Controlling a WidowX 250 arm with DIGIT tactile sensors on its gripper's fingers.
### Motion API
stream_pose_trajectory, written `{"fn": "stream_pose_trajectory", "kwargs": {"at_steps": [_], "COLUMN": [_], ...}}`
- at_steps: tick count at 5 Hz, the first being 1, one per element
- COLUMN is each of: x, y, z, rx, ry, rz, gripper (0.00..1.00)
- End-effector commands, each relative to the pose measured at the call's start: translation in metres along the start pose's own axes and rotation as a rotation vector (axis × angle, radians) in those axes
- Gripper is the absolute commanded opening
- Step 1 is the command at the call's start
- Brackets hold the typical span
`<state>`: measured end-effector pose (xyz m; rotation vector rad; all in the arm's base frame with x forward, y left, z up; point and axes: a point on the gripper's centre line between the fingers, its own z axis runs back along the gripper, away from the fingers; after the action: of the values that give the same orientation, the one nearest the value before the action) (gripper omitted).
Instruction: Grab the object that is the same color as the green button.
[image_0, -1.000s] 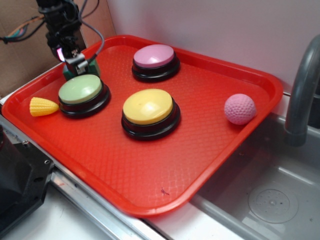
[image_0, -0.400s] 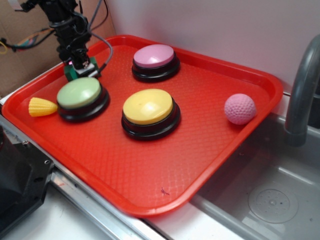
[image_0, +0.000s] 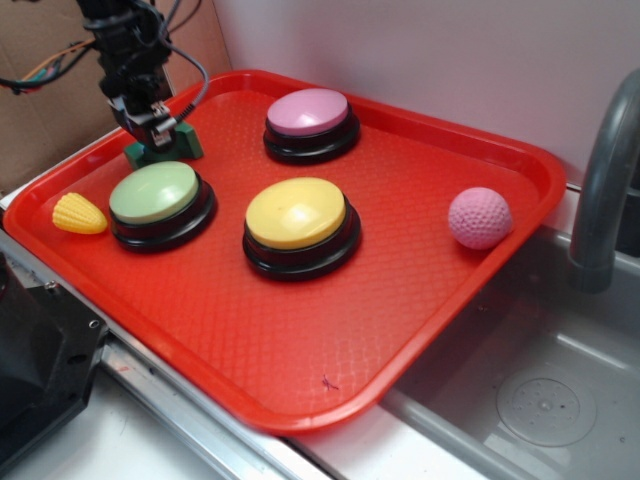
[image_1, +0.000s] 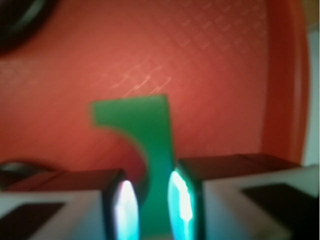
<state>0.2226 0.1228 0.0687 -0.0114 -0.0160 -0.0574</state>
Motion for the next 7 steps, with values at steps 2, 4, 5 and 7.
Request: {"fn": "stream_pose_trajectory", "kwargs": {"at_steps": [2, 4, 5, 7], "x": [0.009, 0.011, 0.012, 0.014], "y": [-0.027, 0.003, 0.020, 0.013], "z": [0.094, 0.053, 0.016, -0.023], "rx": [0.029, -0.010, -0.048, -0.028], "ry": [-0.127, -0.148, -0.123, -0.092], "rz": [0.040, 0.128, 0.157, 0.121], "gripper": [0.13, 1.00, 1.00, 1.00]}}
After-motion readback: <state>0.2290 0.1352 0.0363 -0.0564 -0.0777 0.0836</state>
